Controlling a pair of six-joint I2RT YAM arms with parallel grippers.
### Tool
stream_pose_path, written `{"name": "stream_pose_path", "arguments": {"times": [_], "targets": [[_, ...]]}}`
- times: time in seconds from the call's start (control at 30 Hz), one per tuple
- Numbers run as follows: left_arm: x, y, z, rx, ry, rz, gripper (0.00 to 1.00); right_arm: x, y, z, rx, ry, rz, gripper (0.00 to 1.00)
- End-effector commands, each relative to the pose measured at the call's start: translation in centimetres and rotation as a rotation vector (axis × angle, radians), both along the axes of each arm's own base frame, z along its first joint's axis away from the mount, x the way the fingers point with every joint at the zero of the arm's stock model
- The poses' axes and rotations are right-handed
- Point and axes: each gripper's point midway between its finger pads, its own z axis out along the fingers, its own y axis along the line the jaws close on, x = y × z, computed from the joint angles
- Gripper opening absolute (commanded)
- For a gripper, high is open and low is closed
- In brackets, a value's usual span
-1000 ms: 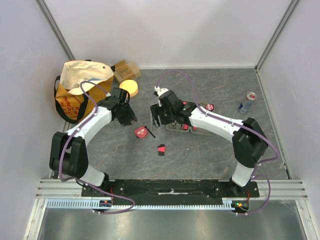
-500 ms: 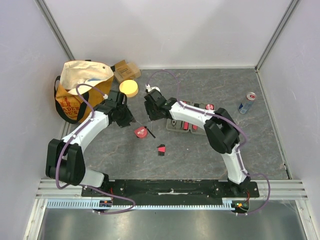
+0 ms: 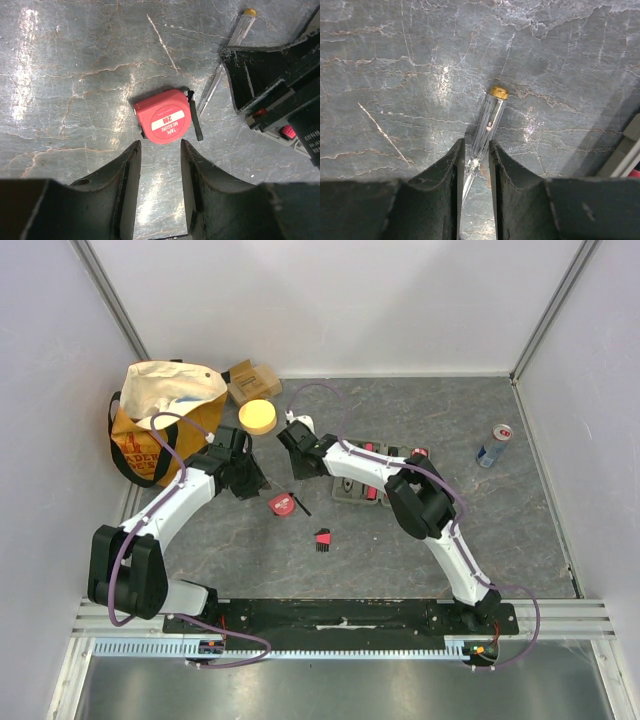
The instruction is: Pack the tool kit
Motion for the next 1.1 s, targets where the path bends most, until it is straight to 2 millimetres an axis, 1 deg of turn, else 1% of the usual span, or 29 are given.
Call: {"name": "stream_pose_path", "arguments": {"times": [0.0, 0.2, 0.3, 0.33, 0.37, 0.43, 0.5, 0.57, 0.63, 0.7, 0.73, 0.77, 0.83, 0.87, 0.93, 1.07], "targets": [[0.3, 0.1, 0.7, 0.003, -0.047, -0.039, 0.44, 0.1, 0.4, -0.7, -0.025, 0.005, -0.005, 0.31], [0.4, 0.3, 0.5, 0.01, -0.042, -0.048, 0.44, 0.0, 0.2, -1.7, -0.045, 0.026, -0.017, 0.28], [0.5, 0.2, 0.4, 0.008, -0.042, -0.055, 0.43, 0.2, 0.1, -1.2, -0.046, 0.012, -0.028, 0.13], [0.6, 0.2, 0.6, 0.007, -0.05, -0.056, 0.43, 0.4, 0.1, -0.6, -0.044, -0.001, -0.031, 0.09], [0.6, 0.2, 0.6, 0.007, -0.05, -0.058, 0.43, 0.7, 0.0, 0.0, -0.044, -0.015, -0.036, 0.08], [0.7, 0.1, 0.6, 0.007, -0.055, -0.065, 0.43, 1.3, -0.2, 2.0, -0.039, -0.057, -0.048, 0.06], [0.9, 0.1, 0.7, 0.005, -0.063, -0.07, 0.43, 1.8, -0.6, 4.7, -0.029, -0.094, -0.05, 0.04], [1.0, -0.1, 0.9, 0.002, -0.067, -0.078, 0.43, 2.6, -1.7, 8.1, -0.045, -0.149, -0.066, 0.04], [1.3, -0.3, 1.3, -0.013, -0.078, -0.085, 0.43, 3.0, -3.4, 10.4, -0.046, -0.176, -0.094, 0.04], [1.6, -0.9, 1.7, -0.039, -0.092, -0.093, 0.43, 3.5, -5.8, 12.6, -0.028, -0.19, -0.136, 0.04], [1.7, -1.1, 1.9, -0.05, -0.097, -0.095, 0.43, 3.6, -7.2, 13.3, -0.024, -0.195, -0.159, 0.04], [2.0, -1.4, 2.1, -0.063, -0.103, -0.1, 0.43, 3.7, -8.8, 13.6, -0.026, -0.19, -0.186, 0.04], [2.5, -1.8, 2.5, -0.08, -0.117, -0.103, 0.43, 3.7, -11.8, 13.5, -0.043, -0.178, -0.234, 0.04], [2.7, -2.0, 2.6, -0.091, -0.12, -0.108, 0.43, 3.8, -13.7, 13.1, -0.063, -0.172, -0.264, 0.05], [3.0, -2.4, 2.7, -0.104, -0.123, -0.117, 0.43, 3.6, -16.3, 12.8, -0.081, -0.167, -0.305, 0.05], [3.6, -3.0, 2.7, -0.123, -0.126, -0.136, 0.42, 3.2, -20.3, 10.9, -0.081, -0.108, -0.36, 0.06]]}}
